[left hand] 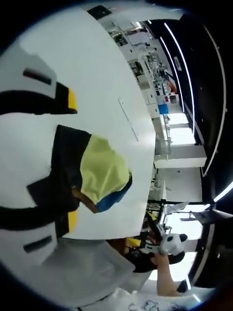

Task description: Fold the garment on the visible template until the final outline fits inside the template.

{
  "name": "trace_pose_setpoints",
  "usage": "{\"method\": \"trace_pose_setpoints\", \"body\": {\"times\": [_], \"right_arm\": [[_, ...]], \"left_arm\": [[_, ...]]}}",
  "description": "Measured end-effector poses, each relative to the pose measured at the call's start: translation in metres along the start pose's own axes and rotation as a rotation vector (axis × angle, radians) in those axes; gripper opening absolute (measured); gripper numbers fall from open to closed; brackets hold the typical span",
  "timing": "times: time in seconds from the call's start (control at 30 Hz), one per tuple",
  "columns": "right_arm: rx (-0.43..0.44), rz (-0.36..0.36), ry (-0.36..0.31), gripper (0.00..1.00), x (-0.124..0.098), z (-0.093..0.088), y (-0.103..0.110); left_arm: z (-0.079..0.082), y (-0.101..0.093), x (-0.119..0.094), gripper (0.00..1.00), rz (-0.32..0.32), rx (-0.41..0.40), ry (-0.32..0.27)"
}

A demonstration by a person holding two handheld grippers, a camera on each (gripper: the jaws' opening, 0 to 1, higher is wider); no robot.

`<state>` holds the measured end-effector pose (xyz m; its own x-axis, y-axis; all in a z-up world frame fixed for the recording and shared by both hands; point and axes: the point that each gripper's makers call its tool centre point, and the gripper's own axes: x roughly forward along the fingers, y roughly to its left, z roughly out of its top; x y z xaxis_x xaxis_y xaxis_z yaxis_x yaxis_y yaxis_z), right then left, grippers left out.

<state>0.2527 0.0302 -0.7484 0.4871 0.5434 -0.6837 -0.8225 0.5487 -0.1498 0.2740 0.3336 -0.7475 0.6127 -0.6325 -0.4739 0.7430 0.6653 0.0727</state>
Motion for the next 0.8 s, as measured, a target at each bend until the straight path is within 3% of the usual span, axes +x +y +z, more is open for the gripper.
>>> {"method": "trace_pose_setpoints", "body": {"times": [0.1,0.23,0.33,0.43,0.47,0.53,0.57,0.63,0.8], "right_arm": [[-0.022,0.014,0.038,0.75,0.008,-0.009,0.002],[-0.112,0.031,0.074,0.63,0.019,-0.014,0.006],[-0.163,0.061,0.074,0.54,0.035,-0.009,0.02],[-0.288,0.122,0.118,0.33,0.053,-0.016,0.037],[-0.315,0.124,0.122,0.3,0.058,-0.017,0.039],[-0.282,0.129,0.109,0.34,0.068,-0.017,0.046],[-0.274,0.14,0.106,0.33,0.071,-0.017,0.049],[-0.329,0.146,0.115,0.32,0.076,-0.019,0.05],[-0.362,0.174,0.12,0.33,0.085,-0.019,0.051]], "left_arm": [[-0.006,-0.005,0.012,0.59,-0.024,0.018,0.017],[-0.015,-0.003,0.024,0.36,-0.035,0.04,0.033],[-0.018,-0.011,0.036,0.36,-0.063,0.038,0.041],[-0.031,-0.016,0.047,0.32,-0.064,0.17,0.105],[-0.027,-0.024,0.049,0.32,-0.072,0.161,0.093],[-0.027,-0.032,0.054,0.34,-0.092,0.132,0.103],[-0.028,-0.033,0.055,0.34,-0.092,0.141,0.104],[-0.029,-0.04,0.057,0.32,-0.103,0.233,0.125],[-0.036,-0.041,0.06,0.3,-0.111,0.264,0.149]]}}
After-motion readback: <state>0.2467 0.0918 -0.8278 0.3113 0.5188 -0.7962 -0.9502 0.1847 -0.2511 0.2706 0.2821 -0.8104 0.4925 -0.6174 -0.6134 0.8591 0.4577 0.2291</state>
